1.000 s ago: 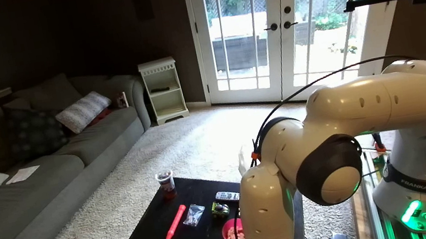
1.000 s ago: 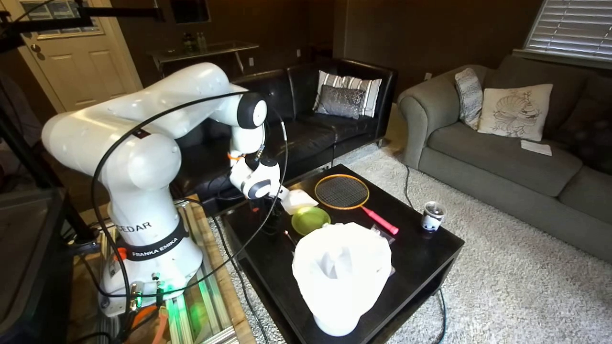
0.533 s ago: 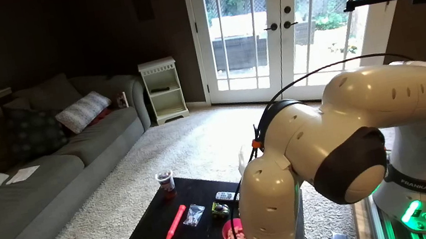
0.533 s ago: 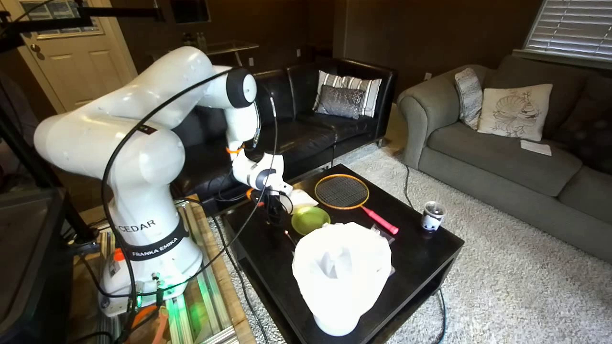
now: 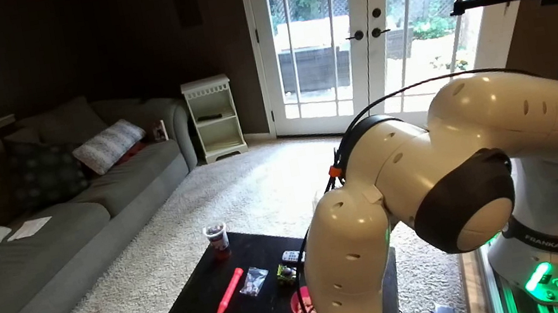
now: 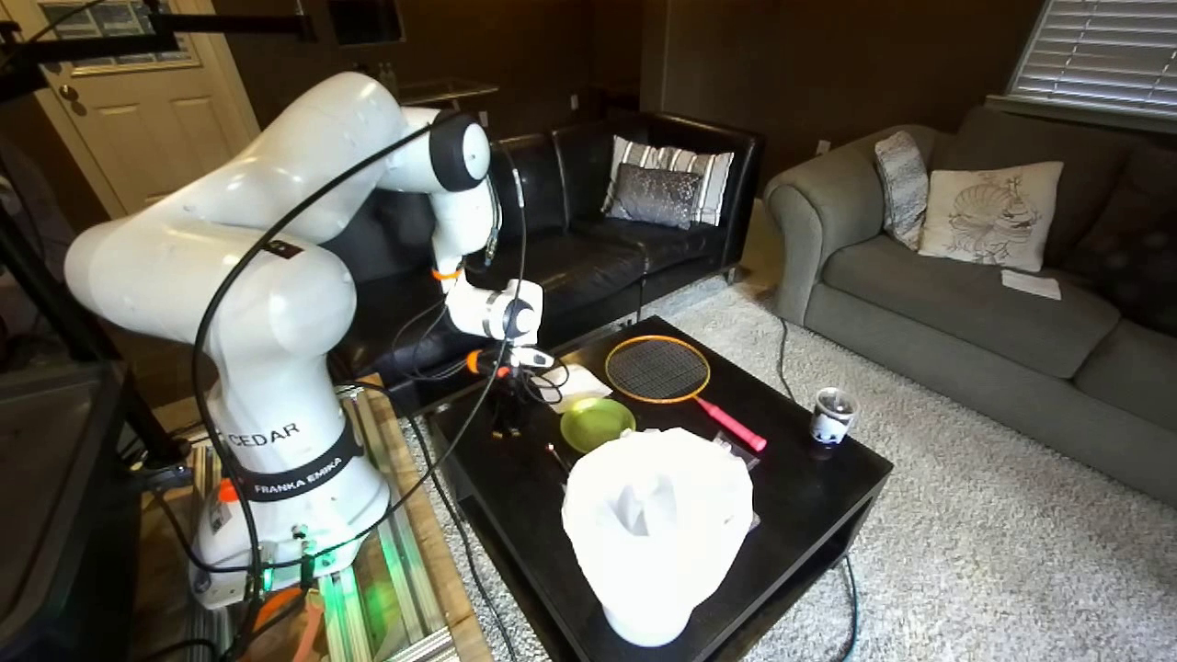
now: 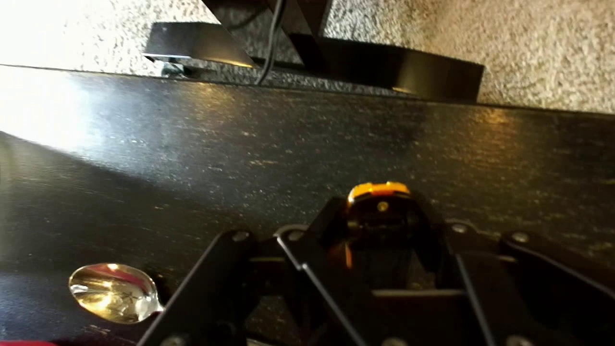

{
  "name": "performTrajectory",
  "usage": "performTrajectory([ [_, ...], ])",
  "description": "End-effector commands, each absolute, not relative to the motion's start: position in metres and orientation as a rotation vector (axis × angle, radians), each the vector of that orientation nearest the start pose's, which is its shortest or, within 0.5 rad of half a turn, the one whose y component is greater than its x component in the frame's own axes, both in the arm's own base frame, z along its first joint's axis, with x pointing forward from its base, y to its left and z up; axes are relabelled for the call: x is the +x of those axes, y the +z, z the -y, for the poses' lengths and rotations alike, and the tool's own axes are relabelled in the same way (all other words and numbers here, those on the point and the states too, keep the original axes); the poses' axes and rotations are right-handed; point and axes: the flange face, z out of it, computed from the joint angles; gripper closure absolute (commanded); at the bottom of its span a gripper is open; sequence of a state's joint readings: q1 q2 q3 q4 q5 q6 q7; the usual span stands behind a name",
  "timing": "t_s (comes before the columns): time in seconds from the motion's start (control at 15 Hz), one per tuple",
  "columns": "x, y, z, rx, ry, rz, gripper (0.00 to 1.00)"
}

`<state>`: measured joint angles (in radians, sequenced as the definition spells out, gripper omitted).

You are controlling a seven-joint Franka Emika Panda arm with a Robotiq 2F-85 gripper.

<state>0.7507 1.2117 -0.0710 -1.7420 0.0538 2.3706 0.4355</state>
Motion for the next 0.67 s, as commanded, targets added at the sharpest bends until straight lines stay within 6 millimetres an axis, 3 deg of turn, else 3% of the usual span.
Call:
performTrajectory([
  [0.0, 0.38, -0.136, -0.317, -3.393, 1.02, 0.613, 0.87],
  [0.33, 0.363, -0.15, -0.332, -3.39, 1.278, 0.941, 0.87],
  [0.6, 0.351, -0.169, -0.341, -3.431, 1.363, 1.222, 0.87],
])
